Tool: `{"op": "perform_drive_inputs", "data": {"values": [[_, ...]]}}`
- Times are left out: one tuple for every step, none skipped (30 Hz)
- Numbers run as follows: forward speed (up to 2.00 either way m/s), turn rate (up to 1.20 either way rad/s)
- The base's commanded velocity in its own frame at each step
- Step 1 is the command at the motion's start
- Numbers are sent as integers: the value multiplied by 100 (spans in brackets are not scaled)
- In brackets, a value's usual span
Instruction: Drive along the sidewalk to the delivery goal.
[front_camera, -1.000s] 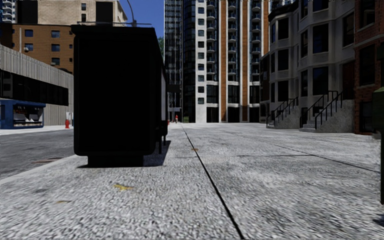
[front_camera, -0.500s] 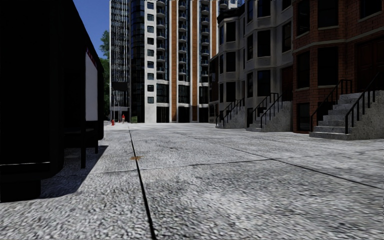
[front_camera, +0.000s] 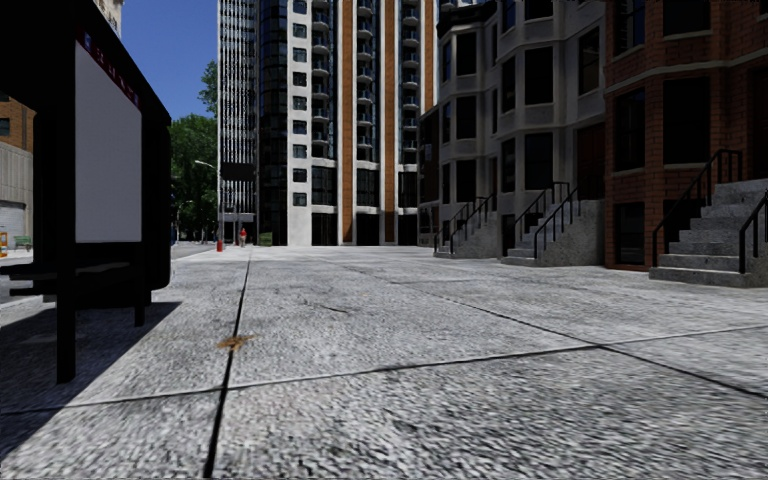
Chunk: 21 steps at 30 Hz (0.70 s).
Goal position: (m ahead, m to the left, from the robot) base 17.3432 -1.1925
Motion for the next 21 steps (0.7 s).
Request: {"op": "perform_drive_inputs", "data": {"values": [[200, -97], [200, -100], [200, -101], [200, -106], [200, -106], [200, -107], [200, -107], [200, -108], [200, -102], [200, -27], [200, -27], [200, -9], [200, -2], [200, 0], [200, 0], [200, 0], [200, 0], [200, 0], [200, 0], [200, 0], [200, 0]]}}
